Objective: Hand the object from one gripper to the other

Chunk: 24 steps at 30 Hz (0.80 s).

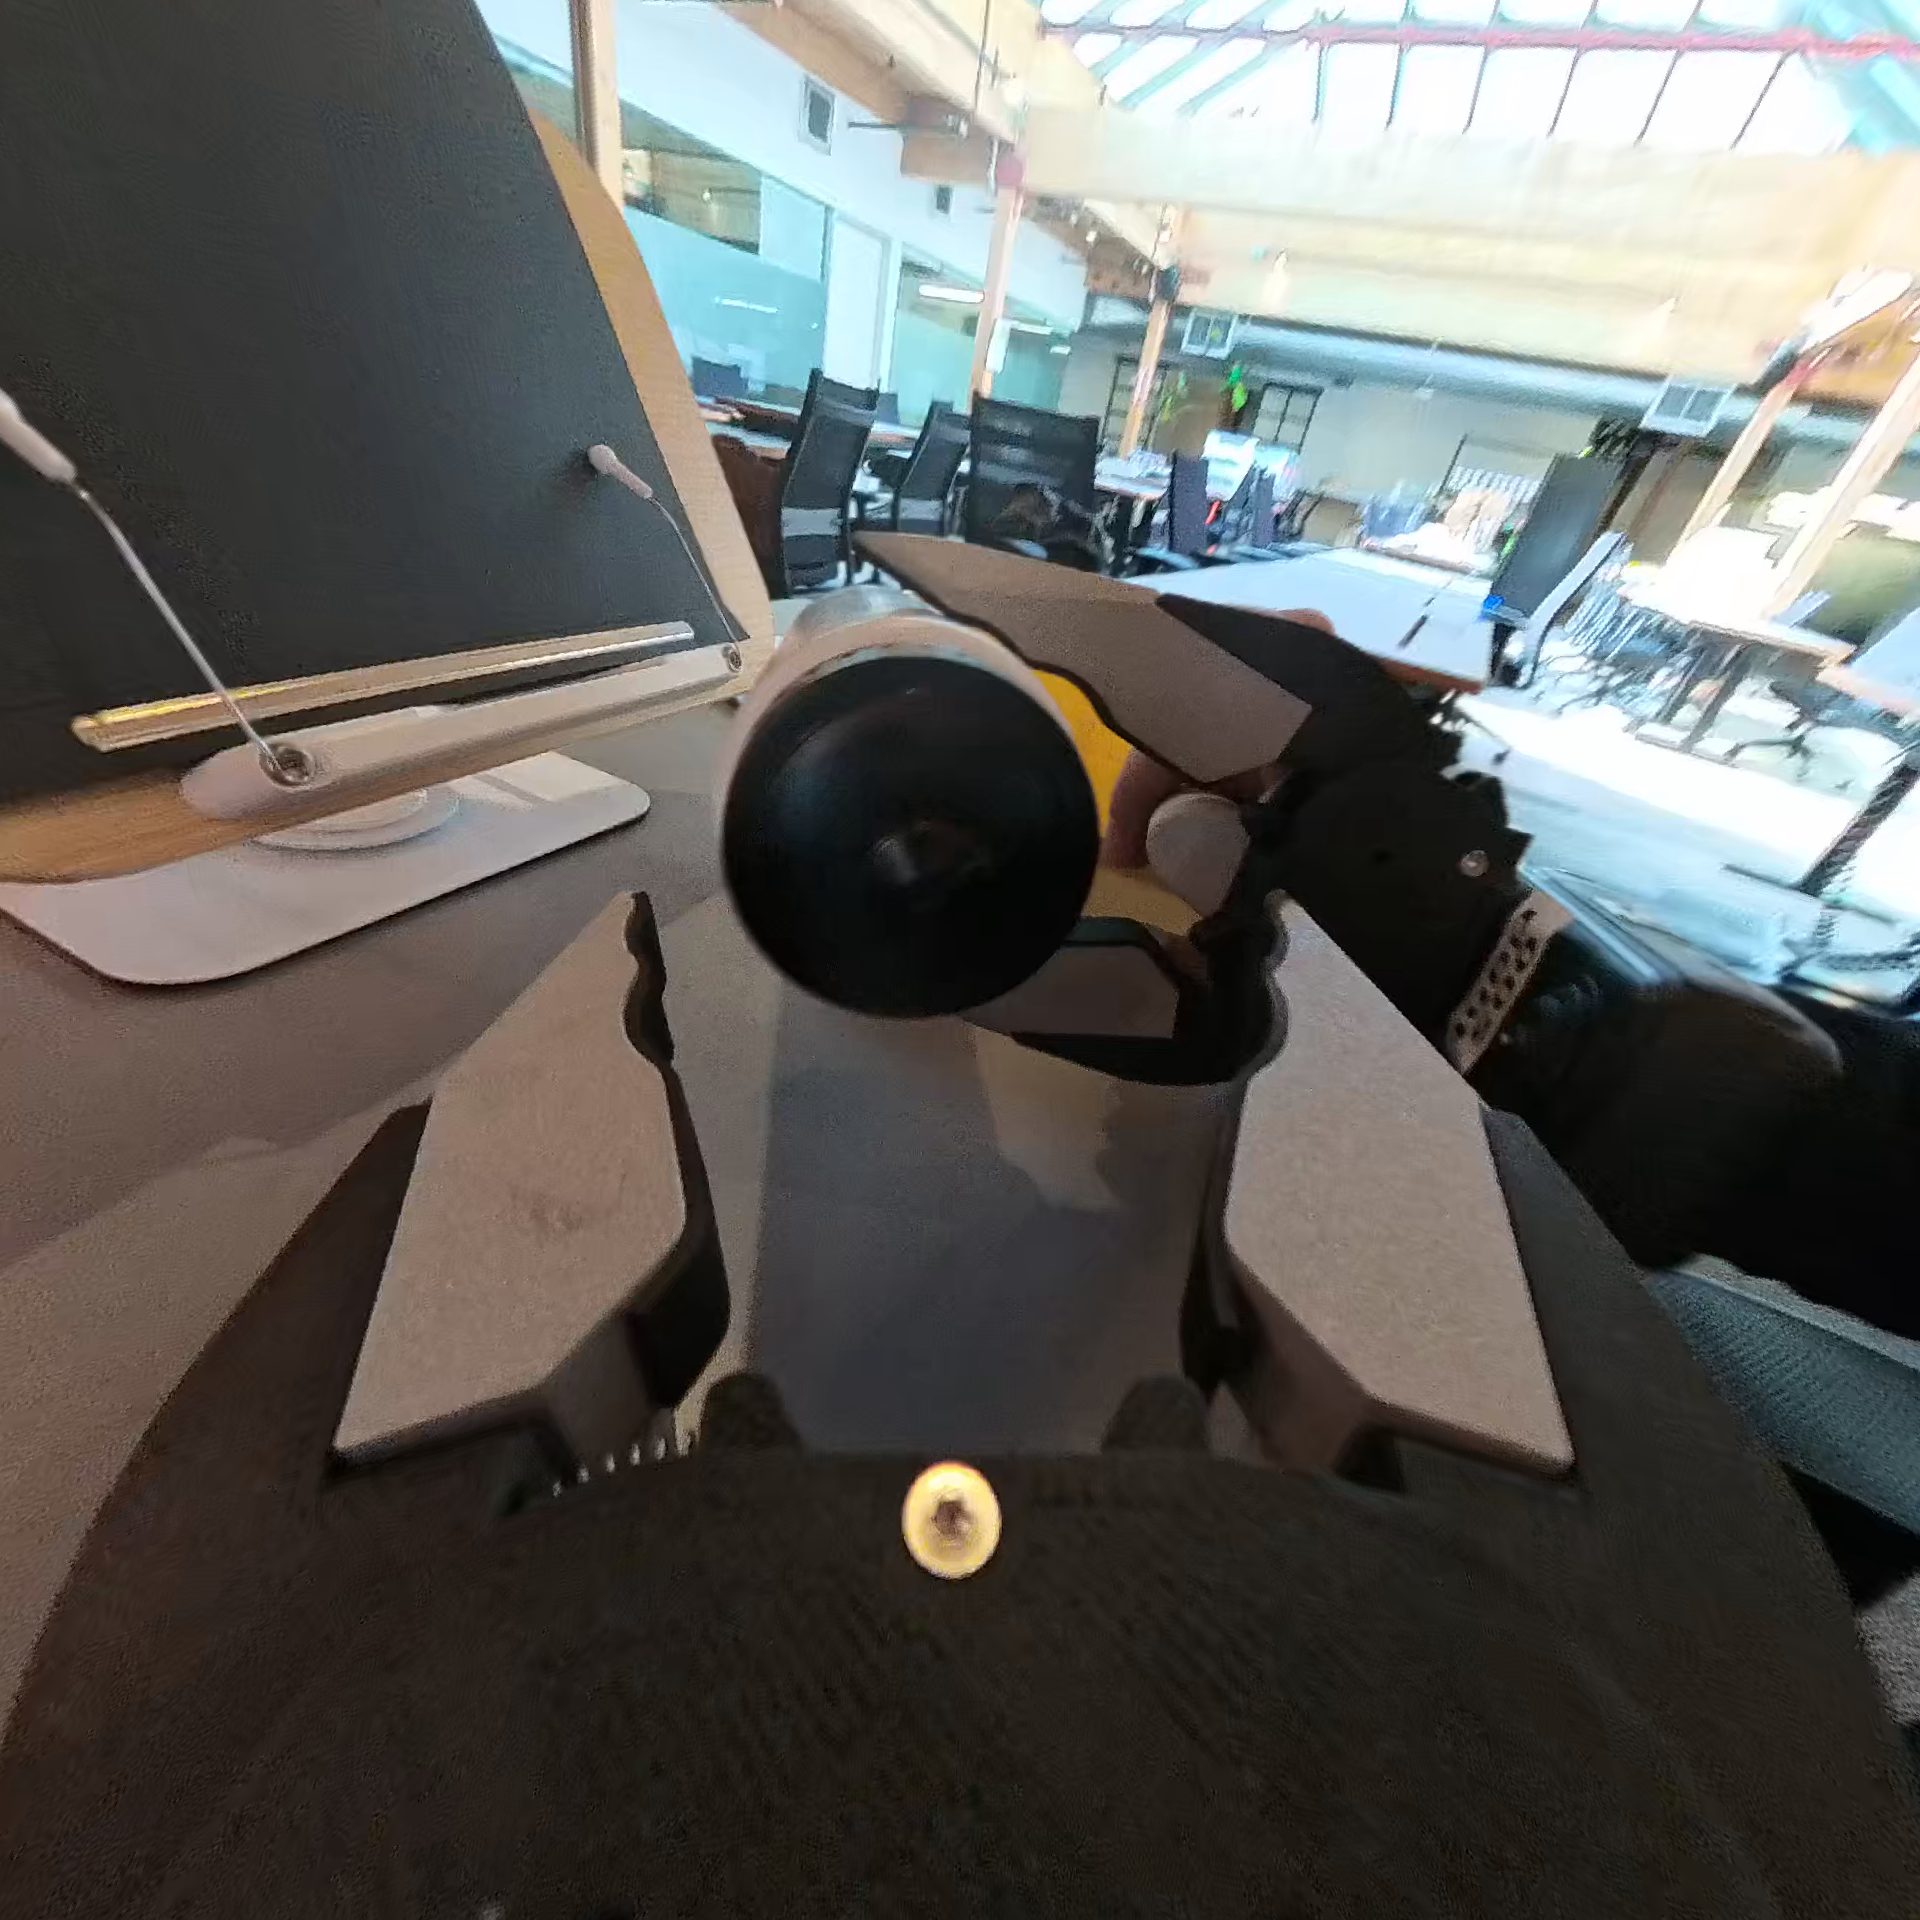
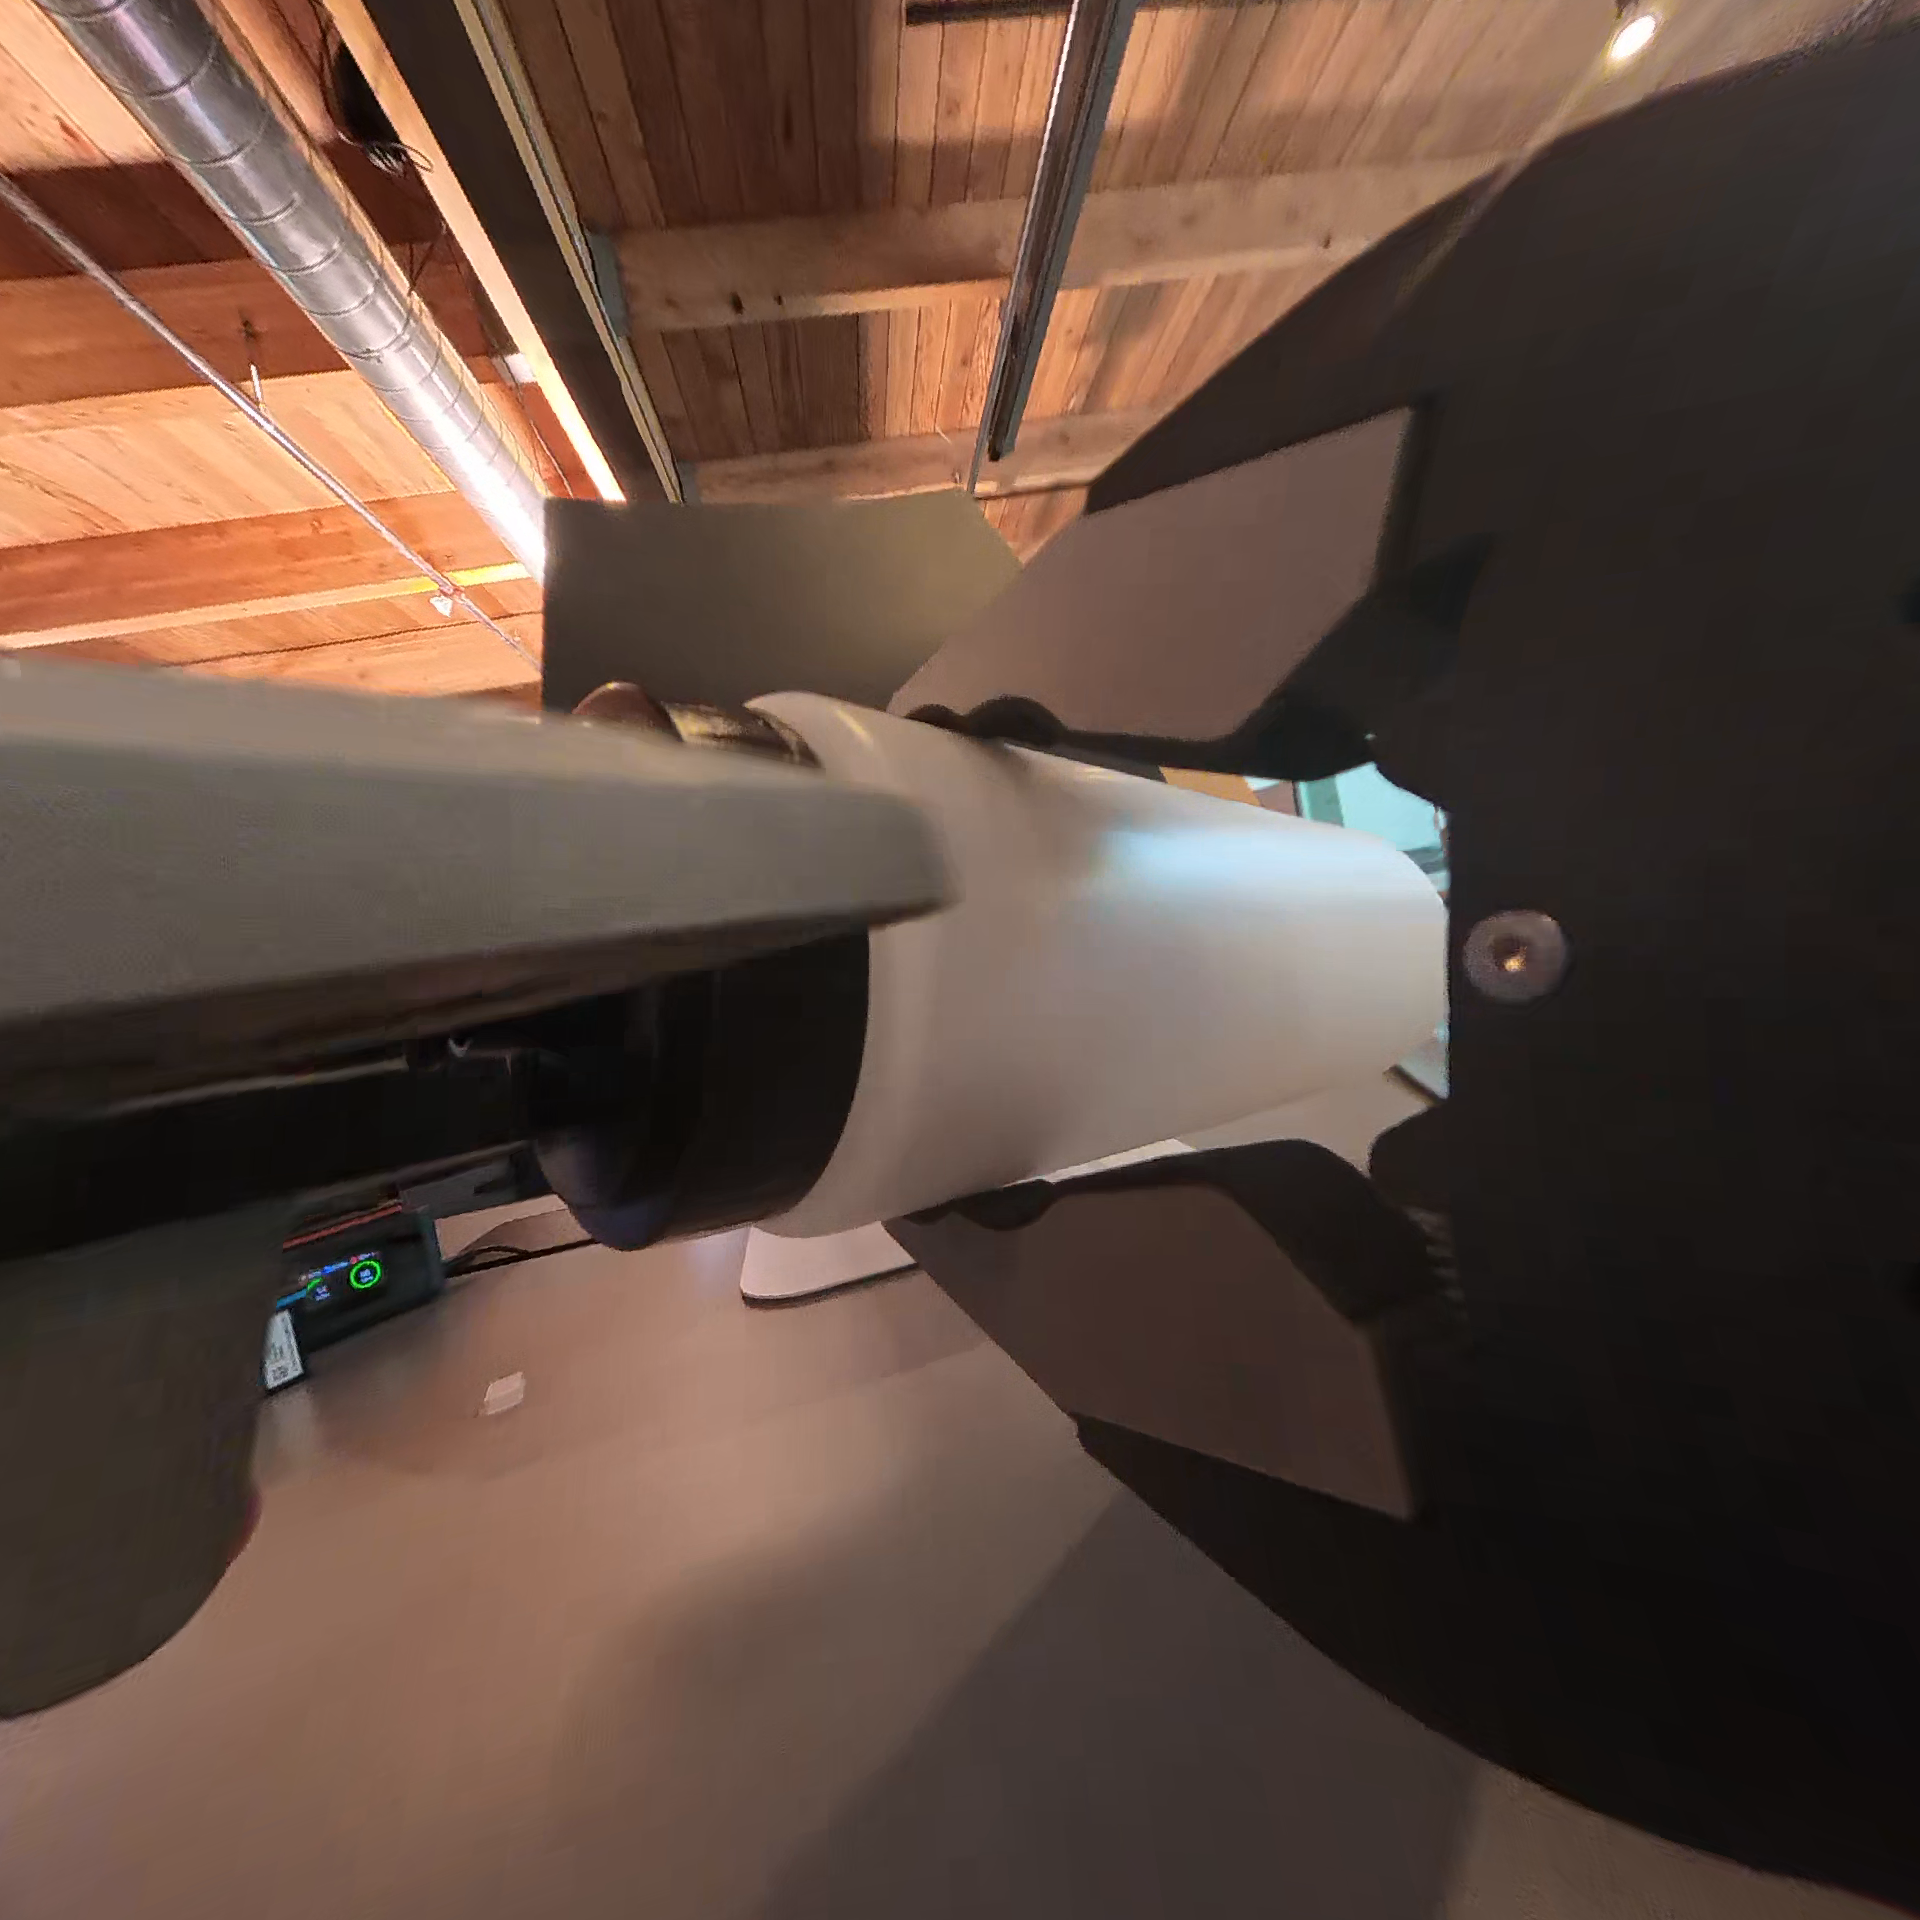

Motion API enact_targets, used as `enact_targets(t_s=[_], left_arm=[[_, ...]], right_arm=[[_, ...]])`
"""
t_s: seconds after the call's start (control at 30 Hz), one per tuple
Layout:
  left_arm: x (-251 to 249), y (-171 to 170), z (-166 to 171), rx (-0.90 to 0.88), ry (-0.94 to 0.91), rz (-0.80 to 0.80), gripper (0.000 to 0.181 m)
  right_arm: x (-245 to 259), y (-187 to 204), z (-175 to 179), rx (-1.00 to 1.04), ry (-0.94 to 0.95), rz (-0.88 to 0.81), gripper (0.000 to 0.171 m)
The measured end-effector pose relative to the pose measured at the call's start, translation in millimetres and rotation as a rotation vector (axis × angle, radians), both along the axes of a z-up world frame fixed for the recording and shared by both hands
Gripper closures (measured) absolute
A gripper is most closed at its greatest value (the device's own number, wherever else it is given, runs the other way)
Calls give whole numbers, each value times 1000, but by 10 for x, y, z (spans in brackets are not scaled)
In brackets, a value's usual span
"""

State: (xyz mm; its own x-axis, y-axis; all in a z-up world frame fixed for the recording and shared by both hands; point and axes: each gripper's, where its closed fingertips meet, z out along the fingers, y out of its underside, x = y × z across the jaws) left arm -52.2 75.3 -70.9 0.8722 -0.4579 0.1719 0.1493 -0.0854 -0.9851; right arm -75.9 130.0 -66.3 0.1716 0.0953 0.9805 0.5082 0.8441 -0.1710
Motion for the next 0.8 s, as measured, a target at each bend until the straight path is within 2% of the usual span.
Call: enact_targets(t_s=[0.07,0.2,0.3,0.37,0.57,0.7,0.8], left_arm=[[-4,44,34,23,50,54,74],[-35,113,85,60,143,110,103],[-29,159,-11,-7,170,96,99],[-29,198,-151,-99,168,76,86],[-10,243,-244,-129,198,38,92],[-152,268,-289,-110,337,107,92],[-306,250,-208,-49,516,192,93]], right_arm=[[-33,-37,-56,30,-32,-2,87],[-88,-202,-193,79,-90,55,86],[-91,-207,-178,42,-74,57,88],[-76,-197,-129,62,-56,50,86],[-86,-164,-169,93,-69,24,87],[-111,-157,-298,-35,-110,49,92],[-77,-170,-346,-209,-99,116,102]])
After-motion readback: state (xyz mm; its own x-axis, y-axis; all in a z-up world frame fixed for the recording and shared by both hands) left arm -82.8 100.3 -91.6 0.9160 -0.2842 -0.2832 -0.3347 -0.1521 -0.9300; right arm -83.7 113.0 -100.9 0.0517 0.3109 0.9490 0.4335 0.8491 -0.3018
